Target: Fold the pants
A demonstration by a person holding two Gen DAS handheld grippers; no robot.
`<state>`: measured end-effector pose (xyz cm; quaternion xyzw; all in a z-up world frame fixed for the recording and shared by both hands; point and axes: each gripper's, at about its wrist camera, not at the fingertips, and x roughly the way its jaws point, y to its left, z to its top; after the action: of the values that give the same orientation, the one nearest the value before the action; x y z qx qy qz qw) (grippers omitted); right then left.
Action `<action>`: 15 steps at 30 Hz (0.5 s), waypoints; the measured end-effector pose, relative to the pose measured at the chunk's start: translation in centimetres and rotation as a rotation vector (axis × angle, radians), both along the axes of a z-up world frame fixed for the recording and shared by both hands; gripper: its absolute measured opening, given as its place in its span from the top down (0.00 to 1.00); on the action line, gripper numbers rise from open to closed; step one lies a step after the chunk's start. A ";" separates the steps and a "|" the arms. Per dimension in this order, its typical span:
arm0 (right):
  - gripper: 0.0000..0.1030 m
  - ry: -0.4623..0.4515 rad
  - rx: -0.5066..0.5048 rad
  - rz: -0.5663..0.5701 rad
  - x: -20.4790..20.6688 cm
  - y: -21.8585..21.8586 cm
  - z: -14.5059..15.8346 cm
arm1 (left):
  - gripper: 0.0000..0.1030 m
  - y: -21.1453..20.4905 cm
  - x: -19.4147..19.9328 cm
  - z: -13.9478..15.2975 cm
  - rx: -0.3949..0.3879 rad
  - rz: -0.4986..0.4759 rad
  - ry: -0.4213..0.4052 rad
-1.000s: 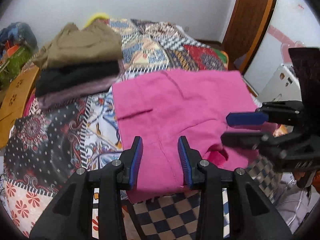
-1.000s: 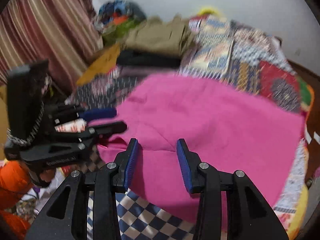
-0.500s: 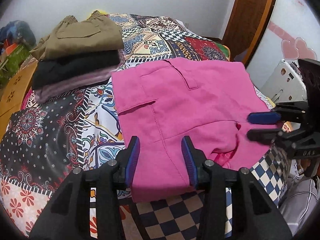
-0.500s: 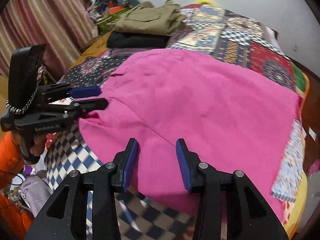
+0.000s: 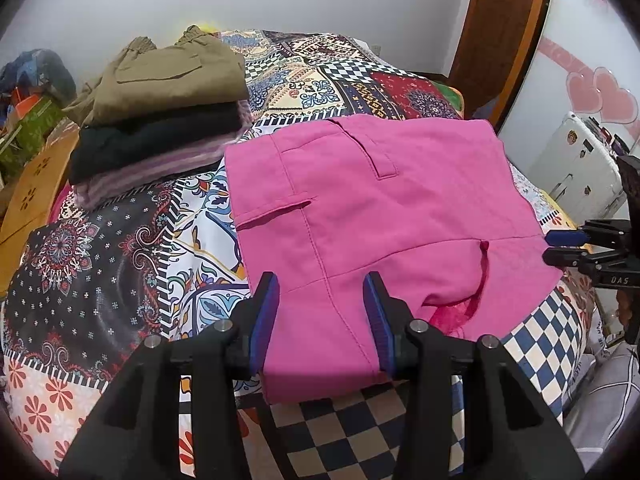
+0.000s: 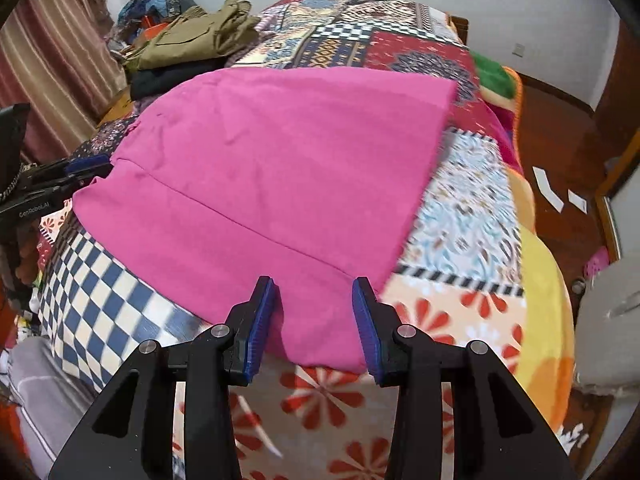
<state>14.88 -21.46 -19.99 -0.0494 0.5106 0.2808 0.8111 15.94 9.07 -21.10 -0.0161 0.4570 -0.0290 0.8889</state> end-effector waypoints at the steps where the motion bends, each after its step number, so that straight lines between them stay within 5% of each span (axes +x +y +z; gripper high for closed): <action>1: 0.66 -0.003 -0.015 -0.011 0.1 -0.3 0.2 | 0.57 0.0 0.0 0.1 0.005 -0.002 0.001; 9: 0.63 -0.119 0.044 -0.116 3.7 -3.4 4.6 | 0.50 1.6 1.5 5.4 0.117 0.014 -0.096; 15: 0.63 -0.165 0.088 -0.160 7.9 -3.0 5.6 | 0.50 5.6 5.4 6.9 0.082 0.108 -0.114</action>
<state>22.82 -24.41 -14.36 0.0041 0.4317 0.2325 0.8715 21.33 14.62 -14.25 -0.0029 0.4048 0.0369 0.9136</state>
